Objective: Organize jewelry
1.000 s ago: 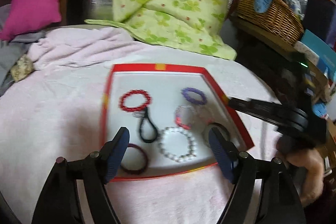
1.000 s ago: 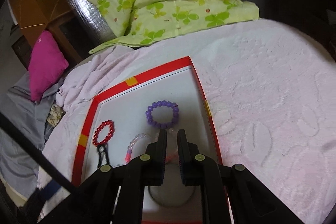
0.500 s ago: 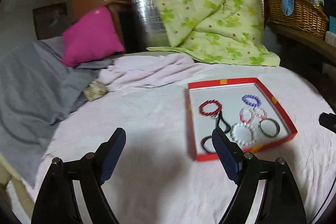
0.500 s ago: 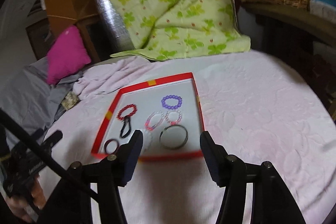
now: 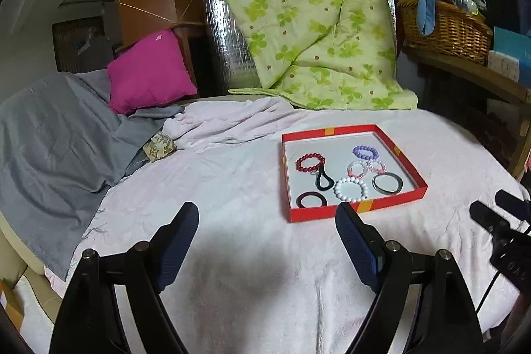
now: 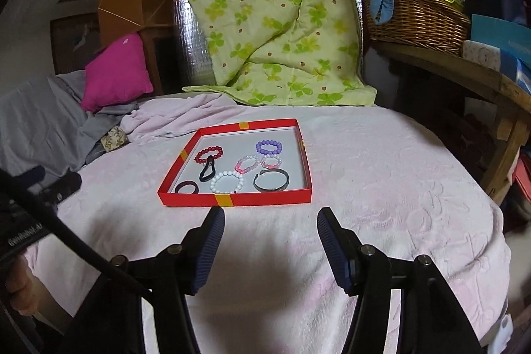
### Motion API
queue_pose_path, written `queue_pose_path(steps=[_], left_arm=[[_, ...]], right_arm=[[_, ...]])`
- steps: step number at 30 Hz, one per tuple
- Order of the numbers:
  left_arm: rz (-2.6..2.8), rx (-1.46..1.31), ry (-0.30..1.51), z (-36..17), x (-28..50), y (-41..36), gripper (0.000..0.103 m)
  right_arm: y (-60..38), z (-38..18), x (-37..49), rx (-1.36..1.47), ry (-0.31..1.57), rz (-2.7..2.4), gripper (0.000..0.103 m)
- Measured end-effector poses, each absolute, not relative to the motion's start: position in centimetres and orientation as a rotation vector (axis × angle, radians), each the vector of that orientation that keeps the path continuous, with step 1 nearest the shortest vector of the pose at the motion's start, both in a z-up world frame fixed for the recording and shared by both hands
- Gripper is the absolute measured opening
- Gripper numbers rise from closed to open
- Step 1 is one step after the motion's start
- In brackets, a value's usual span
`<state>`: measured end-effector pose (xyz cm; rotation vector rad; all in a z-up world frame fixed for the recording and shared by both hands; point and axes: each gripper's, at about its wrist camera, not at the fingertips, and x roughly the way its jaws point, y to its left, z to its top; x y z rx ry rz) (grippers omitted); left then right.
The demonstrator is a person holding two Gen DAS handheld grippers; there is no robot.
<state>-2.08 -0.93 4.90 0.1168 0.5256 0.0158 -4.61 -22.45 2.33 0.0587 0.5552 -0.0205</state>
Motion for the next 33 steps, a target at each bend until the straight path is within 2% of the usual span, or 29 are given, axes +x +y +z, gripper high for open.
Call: queue_pose_path(steps=[12,19,22,33], left_arm=[[0.004,0.114,0.567,2.9,-0.1,-1.1,0.085],[0.01,0.105,0.573,2.6,0.3,-0.6,0.085],[0.016,0.098,0.582,2.3,0.6,-0.5,0.085],[0.016,0.093,0.598,1.9,1.1,-0.8,0.085]], right_arm=[[-21.6,0.9,-3.1,0.031,0.599,-0.027,0.063],[-21.4,2.2,-2.6,0.053,0.625,-0.078,0.063],[-20.9,2.9,-2.6,0.049,0.62,-0.081,0.066],[-21.1,0.5,-1.7,0.078,0.634,-0.072,0.068]])
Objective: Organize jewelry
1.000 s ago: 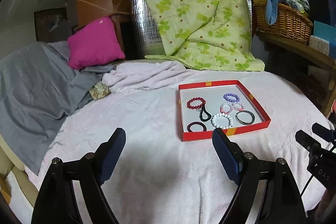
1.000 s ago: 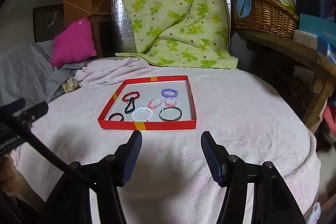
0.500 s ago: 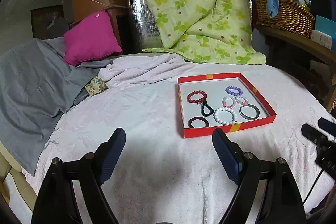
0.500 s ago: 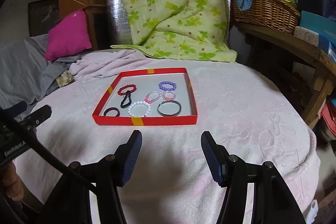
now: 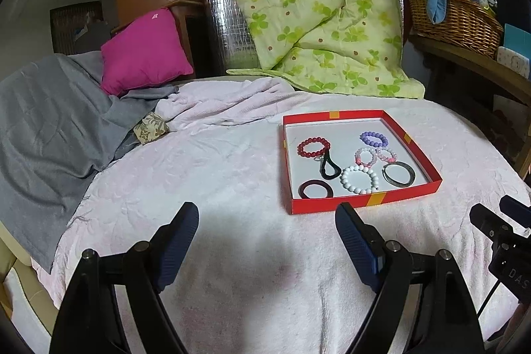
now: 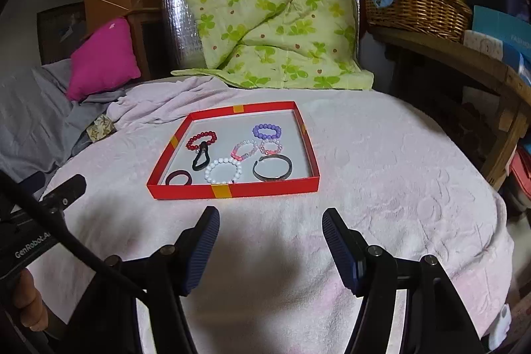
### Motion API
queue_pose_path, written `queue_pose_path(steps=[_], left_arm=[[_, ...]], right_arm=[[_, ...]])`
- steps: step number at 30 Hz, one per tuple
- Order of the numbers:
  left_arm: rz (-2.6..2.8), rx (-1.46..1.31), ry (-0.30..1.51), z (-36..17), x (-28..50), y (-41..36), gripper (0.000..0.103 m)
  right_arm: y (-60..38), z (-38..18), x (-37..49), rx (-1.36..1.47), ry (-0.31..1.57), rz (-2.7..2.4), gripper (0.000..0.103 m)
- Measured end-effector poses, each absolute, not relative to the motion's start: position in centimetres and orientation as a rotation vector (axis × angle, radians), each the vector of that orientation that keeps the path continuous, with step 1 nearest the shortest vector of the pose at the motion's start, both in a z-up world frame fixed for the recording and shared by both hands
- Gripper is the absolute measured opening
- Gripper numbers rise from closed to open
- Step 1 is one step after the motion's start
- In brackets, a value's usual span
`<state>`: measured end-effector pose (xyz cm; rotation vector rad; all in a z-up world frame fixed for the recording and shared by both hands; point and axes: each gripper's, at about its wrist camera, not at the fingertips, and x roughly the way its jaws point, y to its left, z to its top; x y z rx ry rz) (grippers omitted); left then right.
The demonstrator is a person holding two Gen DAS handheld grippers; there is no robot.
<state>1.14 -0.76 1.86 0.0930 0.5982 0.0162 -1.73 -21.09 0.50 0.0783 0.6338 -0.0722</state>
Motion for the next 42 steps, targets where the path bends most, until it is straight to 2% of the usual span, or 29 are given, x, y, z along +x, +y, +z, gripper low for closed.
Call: queue_pose_path(steps=[42], left_arm=[[-0.002,0.101,0.61,1.69,1.53,-0.85,0.085]], right_arm=[[-21.66,0.19,-1.34,0.078,0.629,-0.087,0.068]])
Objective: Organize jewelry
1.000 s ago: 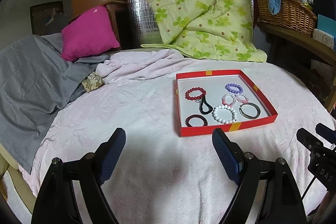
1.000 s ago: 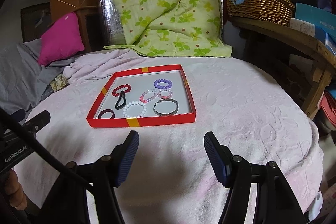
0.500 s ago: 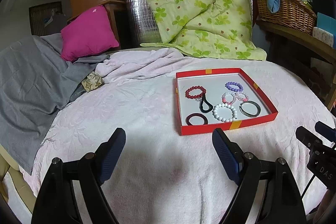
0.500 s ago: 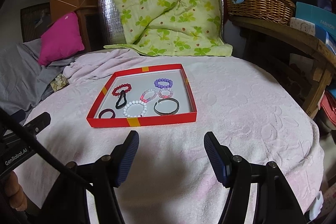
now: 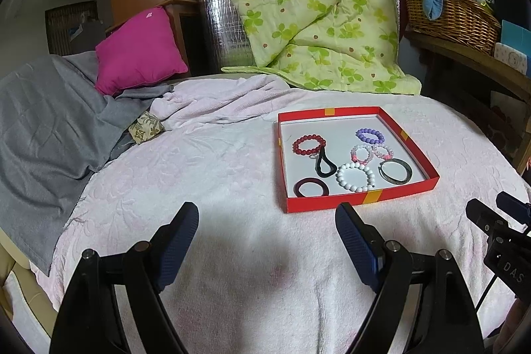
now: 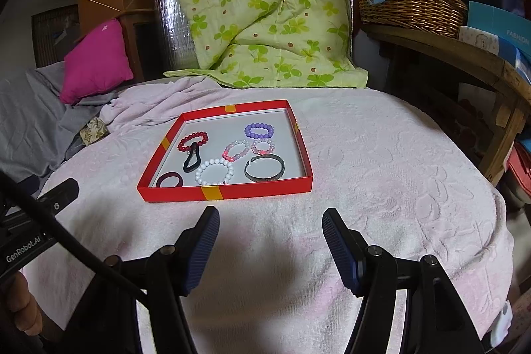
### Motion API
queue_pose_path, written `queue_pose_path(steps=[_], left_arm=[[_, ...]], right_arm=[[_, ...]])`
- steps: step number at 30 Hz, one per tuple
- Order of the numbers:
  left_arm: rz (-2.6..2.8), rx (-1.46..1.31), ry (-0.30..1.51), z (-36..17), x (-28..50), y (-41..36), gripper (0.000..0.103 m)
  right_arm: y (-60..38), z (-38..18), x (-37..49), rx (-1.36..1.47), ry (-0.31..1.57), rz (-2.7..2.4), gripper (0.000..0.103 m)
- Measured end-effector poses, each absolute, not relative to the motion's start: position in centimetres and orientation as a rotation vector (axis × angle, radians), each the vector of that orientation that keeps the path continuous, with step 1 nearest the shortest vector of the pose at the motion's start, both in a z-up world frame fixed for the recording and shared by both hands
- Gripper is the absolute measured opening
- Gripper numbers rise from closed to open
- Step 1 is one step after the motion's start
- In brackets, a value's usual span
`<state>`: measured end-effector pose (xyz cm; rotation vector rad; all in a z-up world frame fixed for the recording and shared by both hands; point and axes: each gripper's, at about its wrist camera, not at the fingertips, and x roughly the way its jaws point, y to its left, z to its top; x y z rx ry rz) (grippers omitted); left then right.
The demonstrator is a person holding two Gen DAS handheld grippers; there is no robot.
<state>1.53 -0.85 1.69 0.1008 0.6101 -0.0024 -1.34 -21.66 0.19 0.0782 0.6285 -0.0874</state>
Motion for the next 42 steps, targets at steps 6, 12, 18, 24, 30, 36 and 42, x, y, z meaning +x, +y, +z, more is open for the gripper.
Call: queue_pose_path(steps=[6,12,18,24,30,36,42], left_arm=[[-0.005,0.105,0.619,1.61,1.56,-0.96,0.085],[-0.006,0.107,0.62,1.66,1.64,-0.99,0.085],[-0.004,0.107,0.619,1.66,1.66,-0.96,0.085],[-0.005,0.108,0.621,1.64,1.68,-0.98,0.085],[-0.007,0.11,0.623,1.54,1.65,-1.0,0.085],[-0.009,0.11,0.625,1.44,1.62,-1.1,0.085],[-0.008,0.11,0.627,1.38,1.61,-1.15,0.085]], right_arm=[[-21.68,0.2,-1.34,0.08,0.628,-0.088,0.068],[-21.67,0.2,-1.31,0.079,0.627,-0.087,0.068],[-21.63,0.15,-1.23,0.081,0.628,-0.088,0.068],[-21.6,0.09,-1.15,0.084,0.629,-0.09,0.068],[-21.66,0.11,-1.14,0.083,0.629,-0.09,0.068],[-21.64,0.05,-1.1,0.083,0.633,-0.09,0.068],[-21.68,0.04,-1.07,0.085,0.634,-0.09,0.068]])
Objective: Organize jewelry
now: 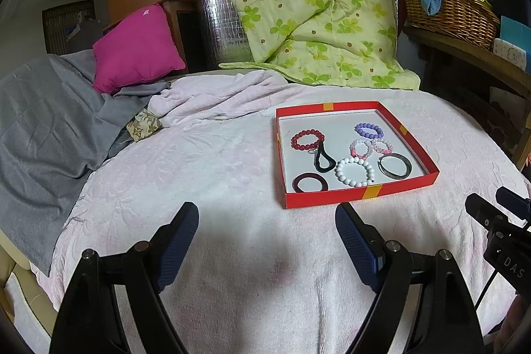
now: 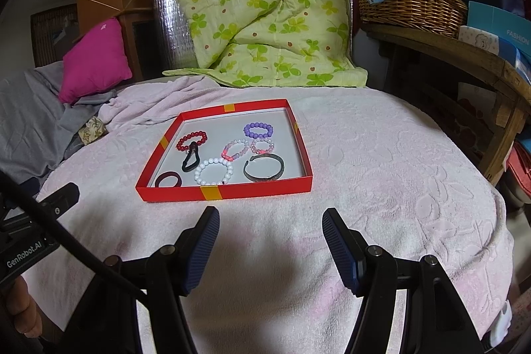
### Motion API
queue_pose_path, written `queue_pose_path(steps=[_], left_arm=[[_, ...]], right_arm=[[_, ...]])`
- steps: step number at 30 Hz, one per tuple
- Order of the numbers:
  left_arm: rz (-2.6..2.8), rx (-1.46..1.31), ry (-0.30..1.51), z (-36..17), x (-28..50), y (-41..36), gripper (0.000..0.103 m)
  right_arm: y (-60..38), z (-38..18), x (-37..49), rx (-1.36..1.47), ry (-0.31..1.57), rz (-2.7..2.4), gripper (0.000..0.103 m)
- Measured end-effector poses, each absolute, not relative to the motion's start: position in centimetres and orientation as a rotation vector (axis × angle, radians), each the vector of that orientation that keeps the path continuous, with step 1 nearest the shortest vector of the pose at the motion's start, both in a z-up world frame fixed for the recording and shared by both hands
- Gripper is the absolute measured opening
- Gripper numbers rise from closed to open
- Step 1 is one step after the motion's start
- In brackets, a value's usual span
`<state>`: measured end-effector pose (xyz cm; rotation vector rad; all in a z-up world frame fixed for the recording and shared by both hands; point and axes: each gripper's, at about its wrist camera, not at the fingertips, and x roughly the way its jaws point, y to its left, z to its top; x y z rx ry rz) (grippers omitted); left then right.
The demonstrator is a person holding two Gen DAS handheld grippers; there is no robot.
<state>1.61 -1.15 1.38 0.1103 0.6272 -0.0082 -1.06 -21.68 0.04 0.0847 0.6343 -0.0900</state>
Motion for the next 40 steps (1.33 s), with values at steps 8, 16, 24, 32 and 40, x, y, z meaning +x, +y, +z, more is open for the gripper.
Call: queue_pose_path(steps=[8,16,24,32,40], left_arm=[[-0.014,0.104,0.635,1.1,2.1,-1.1,0.085],[0.01,0.096,0.651,0.9,4.3,0.0,0.085],[0.026,0.094,0.678,0.5,5.9,0.6,0.085],[0.026,0.099,0.696,0.1,6.8,0.4,0.085],[0.01,0.094,0.704,0.0,7.1,0.0,0.085]], right_arm=[[-21.9,0.1,-0.2,0.098,0.647,-0.093,0.068],[-21.3,1.1,2.8,0.065,0.667,-0.058,0.068],[-20.9,-0.9,4.2,0.076,0.7,-0.037,0.068],[-20.5,-1.0,4.6,0.048,0.697,-0.024,0.068],[-21.4,-0.8,4.6,0.046,0.693,-0.035,0.068]])
